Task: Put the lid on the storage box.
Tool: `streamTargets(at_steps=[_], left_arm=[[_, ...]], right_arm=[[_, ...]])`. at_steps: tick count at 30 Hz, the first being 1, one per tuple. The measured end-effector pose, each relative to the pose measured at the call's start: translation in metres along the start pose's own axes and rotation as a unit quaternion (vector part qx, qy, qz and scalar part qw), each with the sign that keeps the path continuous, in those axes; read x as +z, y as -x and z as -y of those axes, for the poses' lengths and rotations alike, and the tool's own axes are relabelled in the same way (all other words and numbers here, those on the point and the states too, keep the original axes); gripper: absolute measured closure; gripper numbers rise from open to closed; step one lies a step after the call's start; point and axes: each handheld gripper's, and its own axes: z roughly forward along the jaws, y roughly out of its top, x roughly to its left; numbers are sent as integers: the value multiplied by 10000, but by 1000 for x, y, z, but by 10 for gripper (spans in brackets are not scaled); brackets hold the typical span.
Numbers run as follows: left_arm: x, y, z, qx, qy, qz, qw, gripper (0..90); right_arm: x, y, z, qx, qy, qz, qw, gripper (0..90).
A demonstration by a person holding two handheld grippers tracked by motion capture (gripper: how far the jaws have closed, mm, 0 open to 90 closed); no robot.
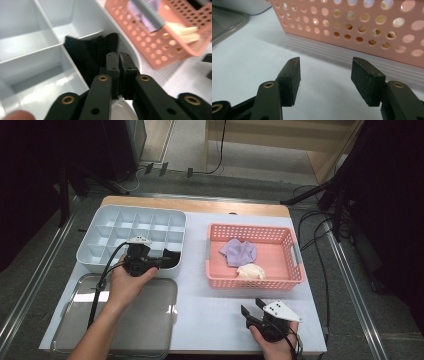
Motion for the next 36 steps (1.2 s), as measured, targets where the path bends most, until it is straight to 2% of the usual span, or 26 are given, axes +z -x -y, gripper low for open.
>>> streamTargets(at_steps=[2,4,6,10,13,15,18,19,20,21,22,24,26,27,30,32,34,36], left_arm=[[3,-1,0,-60,-136,-23,9999,900],[6,-1,2,-48,-257,-138,9996,900],[7,-1,2,-143,-243,-170,9995,900],[11,-1,0,-169,-368,-248,9989,900],[13,-1,2,-175,-316,-304,9989,900],[12,-2,4,-178,-231,-271,9992,900],[8,-2,10,-211,7,-318,9993,893],[5,-2,12,-247,160,-148,9995,848],[2,-1,13,-277,222,-122,9993,779],[-1,0,13,-228,293,-161,9992,739],[-4,1,14,-131,457,-95,9988,677],[-9,4,15,-3,562,-99,9984,582],[-14,8,16,116,752,17,9971,492],[-16,11,18,195,838,111,9962,474],[-21,15,24,309,1050,206,9938,367],[-25,19,30,387,1183,187,9921,290],[-29,21,36,523,1308,325,9895,198],[-32,26,42,678,1399,255,9875,141]], right_arm=[[0,-1,0,-18,5,-15,10000,415],[0,-2,0,-35,0,-18,10000,415],[0,-1,0,-29,18,-34,10000,413],[0,-1,0,-27,17,-20,10000,413],[-1,-2,0,-17,24,-26,10000,413],[-1,-2,-1,-38,45,-31,10000,413],[-3,-2,-1,-92,87,7,9999,408],[-5,-2,-2,-122,102,14,9999,407],[-7,-1,-2,-118,154,21,9998,405],[-8,-1,-3,-129,186,36,9997,406],[-10,0,-4,-132,204,57,9997,406],[-11,2,-5,-104,243,78,9996,406],[-13,3,-6,-80,270,95,9996,406],[-13,4,-6,-78,275,93,9995,406],[-15,4,-9,-96,329,110,9994,409],[-17,3,-12,-127,368,142,9991,414],[-19,4,-14,-147,399,171,9989,414],[-21,6,-16,-131,445,193,9987,412]])
